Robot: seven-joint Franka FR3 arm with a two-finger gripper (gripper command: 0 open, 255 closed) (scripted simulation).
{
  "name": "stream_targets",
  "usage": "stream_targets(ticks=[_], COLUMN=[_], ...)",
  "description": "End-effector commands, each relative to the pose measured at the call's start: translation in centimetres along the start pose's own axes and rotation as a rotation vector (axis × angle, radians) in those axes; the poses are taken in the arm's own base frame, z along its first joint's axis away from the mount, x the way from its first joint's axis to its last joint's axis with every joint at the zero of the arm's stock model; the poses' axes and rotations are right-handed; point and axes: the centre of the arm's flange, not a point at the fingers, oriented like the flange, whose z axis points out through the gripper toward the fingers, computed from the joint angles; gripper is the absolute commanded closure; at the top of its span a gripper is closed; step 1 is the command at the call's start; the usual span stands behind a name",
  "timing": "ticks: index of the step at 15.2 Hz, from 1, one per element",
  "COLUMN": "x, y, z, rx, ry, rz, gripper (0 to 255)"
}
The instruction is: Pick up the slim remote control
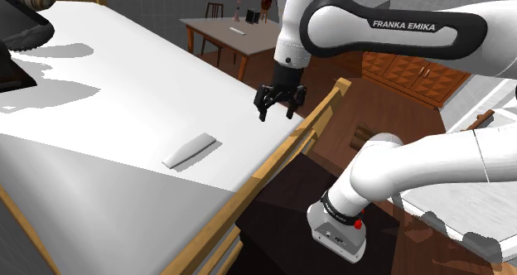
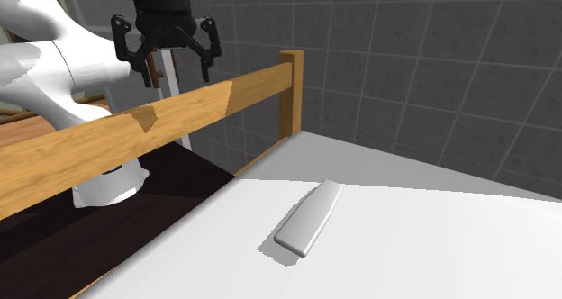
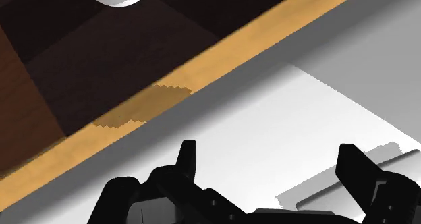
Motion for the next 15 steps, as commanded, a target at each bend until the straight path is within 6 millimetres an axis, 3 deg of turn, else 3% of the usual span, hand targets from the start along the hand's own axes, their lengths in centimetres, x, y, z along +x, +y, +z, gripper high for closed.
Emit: stream_targets(ticks=[1,8,15], x=[0.3,2.6,6.8], y=[-2.3,-9.0,-14.9], z=[1.7,7.1,12.2], rx=[0.008,0.031,0.053], ry=[0.010,0.043,0.076], rz=[0.083,0.353,0.623], gripper=[0,0,0])
